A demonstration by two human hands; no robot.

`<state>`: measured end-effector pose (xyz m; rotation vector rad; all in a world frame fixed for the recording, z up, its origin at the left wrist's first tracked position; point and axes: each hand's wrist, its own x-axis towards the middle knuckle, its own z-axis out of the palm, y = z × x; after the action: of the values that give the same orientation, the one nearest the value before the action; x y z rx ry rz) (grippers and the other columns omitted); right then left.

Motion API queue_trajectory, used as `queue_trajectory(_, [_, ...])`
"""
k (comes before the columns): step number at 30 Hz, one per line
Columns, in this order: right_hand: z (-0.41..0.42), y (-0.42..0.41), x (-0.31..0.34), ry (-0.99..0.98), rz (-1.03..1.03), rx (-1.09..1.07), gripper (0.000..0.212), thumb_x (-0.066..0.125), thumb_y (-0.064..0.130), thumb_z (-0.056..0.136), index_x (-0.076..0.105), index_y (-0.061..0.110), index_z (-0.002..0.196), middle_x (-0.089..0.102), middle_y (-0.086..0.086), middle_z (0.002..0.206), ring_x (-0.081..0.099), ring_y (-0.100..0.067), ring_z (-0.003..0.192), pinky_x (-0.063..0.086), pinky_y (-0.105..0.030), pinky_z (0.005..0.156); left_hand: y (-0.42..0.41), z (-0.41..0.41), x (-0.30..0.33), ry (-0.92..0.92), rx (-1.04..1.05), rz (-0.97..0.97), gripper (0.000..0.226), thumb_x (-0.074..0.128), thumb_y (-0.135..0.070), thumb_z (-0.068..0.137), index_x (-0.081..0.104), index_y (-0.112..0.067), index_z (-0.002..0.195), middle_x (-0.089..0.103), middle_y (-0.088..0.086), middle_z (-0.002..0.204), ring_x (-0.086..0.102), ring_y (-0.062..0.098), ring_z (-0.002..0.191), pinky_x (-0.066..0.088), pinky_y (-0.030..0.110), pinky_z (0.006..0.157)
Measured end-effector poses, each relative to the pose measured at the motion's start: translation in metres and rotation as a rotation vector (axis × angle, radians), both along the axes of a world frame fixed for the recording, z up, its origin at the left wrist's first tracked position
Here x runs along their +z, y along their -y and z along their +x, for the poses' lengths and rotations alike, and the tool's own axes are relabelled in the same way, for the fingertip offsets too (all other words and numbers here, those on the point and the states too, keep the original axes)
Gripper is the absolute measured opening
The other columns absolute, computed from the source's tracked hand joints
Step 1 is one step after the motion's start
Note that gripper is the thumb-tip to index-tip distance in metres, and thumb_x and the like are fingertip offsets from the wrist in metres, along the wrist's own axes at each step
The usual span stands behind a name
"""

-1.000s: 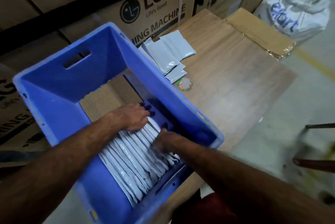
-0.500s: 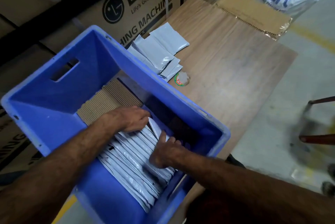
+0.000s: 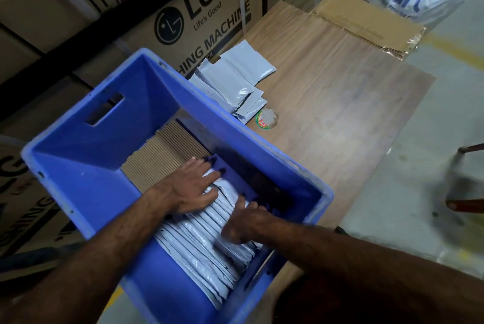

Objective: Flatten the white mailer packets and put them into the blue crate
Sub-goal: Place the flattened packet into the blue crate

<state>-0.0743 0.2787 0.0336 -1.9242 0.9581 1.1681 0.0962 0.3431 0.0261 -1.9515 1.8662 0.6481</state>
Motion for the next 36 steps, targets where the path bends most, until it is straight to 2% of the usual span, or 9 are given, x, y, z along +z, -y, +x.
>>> queue_trajectory(4, [-0.006, 0.007, 0.023, 0.128, -0.045, 0.132, 0.109, 0.063, 0.046, 0.091, -0.015, 0.017, 0.16, 0.01, -0.018, 0.164, 0.021, -0.037, 0.148, 0.029, -0.056, 0.116, -0.005, -0.007, 0.019, 0.013, 0.183, -0.035, 0.086, -0.008, -0.06, 0.086, 0.014, -0.027, 0.162, 0.015, 0.01, 0.168, 0.006, 0.024, 0.156, -0.005, 0.04, 0.126])
queue_trajectory(7, [-0.011, 0.019, 0.058, 0.339, -0.087, 0.237, 0.097, 0.054, 0.041, 0.097, -0.014, 0.014, 0.16, -0.002, -0.021, 0.168, 0.013, -0.035, 0.153, 0.026, -0.049, 0.118, -0.015, -0.012, 0.037, 0.046, 0.322, -0.114, 0.087, -0.008, -0.059, 0.084, 0.015, -0.027, 0.162, 0.01, 0.007, 0.17, 0.004, 0.023, 0.157, -0.008, 0.037, 0.124])
queue_trajectory(10, [-0.016, 0.039, 0.096, 0.632, -0.201, 0.297, 0.085, 0.045, 0.04, 0.099, -0.004, 0.014, 0.162, 0.0, -0.02, 0.168, 0.022, -0.032, 0.152, 0.032, -0.045, 0.116, -0.026, -0.02, 0.058, 0.084, 0.473, -0.257, 0.08, 0.003, -0.054, 0.09, 0.026, -0.023, 0.16, 0.022, 0.012, 0.167, 0.017, 0.027, 0.155, 0.001, 0.038, 0.124])
queue_trajectory(14, [-0.02, 0.08, 0.119, 1.02, -0.42, 0.375, 0.079, 0.029, 0.04, 0.087, 0.022, 0.012, 0.161, 0.022, -0.02, 0.165, 0.04, -0.034, 0.144, 0.043, -0.043, 0.109, -0.025, -0.041, 0.081, 0.174, 0.578, -0.448, 0.064, 0.026, -0.043, 0.098, 0.044, -0.016, 0.153, 0.042, 0.017, 0.156, 0.039, 0.035, 0.145, 0.022, 0.047, 0.121])
queue_trajectory(16, [-0.018, 0.109, 0.116, 1.115, -0.447, 0.425, 0.077, 0.033, 0.037, 0.087, 0.024, 0.014, 0.161, 0.021, -0.018, 0.166, 0.037, -0.034, 0.145, 0.04, -0.04, 0.112, -0.015, -0.055, 0.088, 0.183, 0.625, -0.51, 0.061, 0.03, -0.041, 0.099, 0.044, -0.015, 0.152, 0.042, 0.017, 0.156, 0.04, 0.035, 0.144, 0.028, 0.05, 0.12])
queue_trajectory(19, [-0.006, 0.158, 0.106, 1.165, -0.465, 0.536, 0.076, 0.046, 0.026, 0.09, 0.022, 0.013, 0.161, 0.011, -0.017, 0.169, 0.023, -0.032, 0.152, 0.027, -0.038, 0.121, 0.007, -0.073, 0.096, 0.212, 0.692, -0.576, 0.061, 0.03, -0.041, 0.101, 0.04, -0.015, 0.155, 0.035, 0.015, 0.161, 0.033, 0.032, 0.149, 0.022, 0.047, 0.122])
queue_trajectory(23, [0.014, 0.221, 0.08, 1.206, -0.473, 0.667, 0.074, 0.051, 0.02, 0.091, 0.025, 0.012, 0.16, 0.012, -0.018, 0.168, 0.02, -0.032, 0.154, 0.026, -0.042, 0.123, 0.051, -0.086, 0.109, 0.26, 0.81, -0.63, 0.062, 0.025, -0.042, 0.103, 0.034, -0.015, 0.158, 0.028, 0.014, 0.165, 0.026, 0.032, 0.152, 0.014, 0.043, 0.122])
queue_trajectory(30, [0.052, 0.353, 0.028, 1.107, -0.435, 0.833, 0.076, 0.051, 0.03, 0.096, 0.016, 0.017, 0.162, 0.002, -0.015, 0.17, 0.006, -0.029, 0.157, 0.02, -0.046, 0.125, 0.202, -0.104, 0.122, 0.303, 1.015, -0.672, 0.068, 0.026, -0.044, 0.096, 0.044, -0.009, 0.152, 0.038, 0.019, 0.159, 0.041, 0.036, 0.145, 0.032, 0.05, 0.117])
queue_trajectory(36, [0.105, 0.428, -0.013, 1.124, -0.37, 1.015, 0.076, 0.054, 0.021, 0.094, 0.02, 0.013, 0.162, 0.006, -0.018, 0.169, 0.007, -0.031, 0.157, 0.011, -0.041, 0.125, 0.308, -0.082, 0.06, 0.149, 1.367, -0.393, 0.067, 0.025, -0.041, 0.107, 0.004, -0.01, 0.162, -0.005, 0.015, 0.169, 0.001, 0.028, 0.157, 0.006, 0.038, 0.126])
